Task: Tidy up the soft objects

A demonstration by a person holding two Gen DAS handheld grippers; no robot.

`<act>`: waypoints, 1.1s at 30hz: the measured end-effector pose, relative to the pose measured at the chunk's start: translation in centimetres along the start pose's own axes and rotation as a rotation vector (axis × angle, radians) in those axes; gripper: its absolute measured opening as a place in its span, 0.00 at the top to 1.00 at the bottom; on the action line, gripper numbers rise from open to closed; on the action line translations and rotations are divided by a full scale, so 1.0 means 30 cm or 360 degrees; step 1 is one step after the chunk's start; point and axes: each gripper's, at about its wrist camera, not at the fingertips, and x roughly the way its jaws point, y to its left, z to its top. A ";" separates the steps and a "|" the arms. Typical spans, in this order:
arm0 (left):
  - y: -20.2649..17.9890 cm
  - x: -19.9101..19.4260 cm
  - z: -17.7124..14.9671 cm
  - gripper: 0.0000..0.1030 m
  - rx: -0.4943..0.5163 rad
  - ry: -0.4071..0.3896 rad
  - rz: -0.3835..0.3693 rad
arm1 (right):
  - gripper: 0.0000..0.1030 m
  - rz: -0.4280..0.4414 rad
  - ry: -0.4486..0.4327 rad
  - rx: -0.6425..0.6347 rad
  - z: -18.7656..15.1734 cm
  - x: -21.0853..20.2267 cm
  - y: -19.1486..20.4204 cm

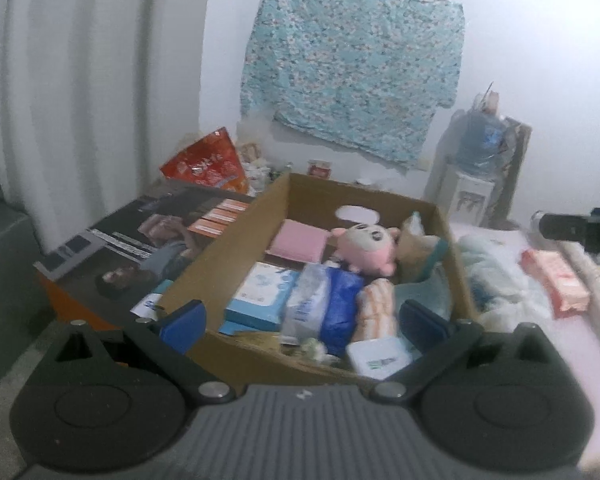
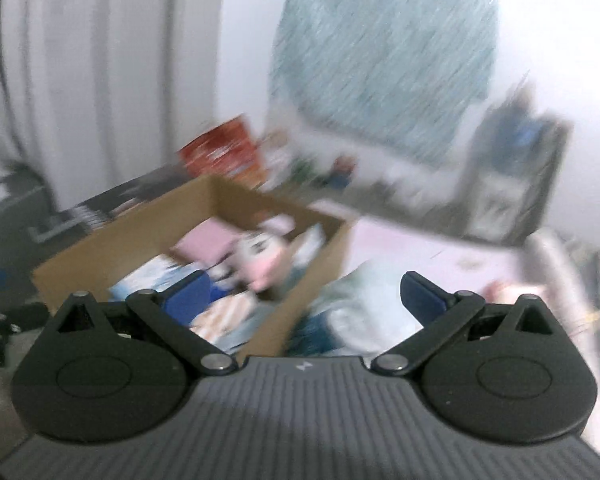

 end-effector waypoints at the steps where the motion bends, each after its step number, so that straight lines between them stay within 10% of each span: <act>1: -0.005 -0.007 -0.002 0.00 -0.0002 -0.0009 -0.0017 | 0.01 -0.0059 -0.0045 0.0006 -0.016 -0.027 -0.001; 16: -0.247 -0.117 -0.035 0.00 0.0403 -0.0422 0.0086 | 0.01 -0.0362 -0.0286 0.0465 -0.286 -0.284 -0.080; 33: -0.237 -0.053 -0.046 0.00 0.0439 -0.0206 0.0013 | 0.01 -0.0436 -0.0072 0.0516 -0.384 -0.236 0.012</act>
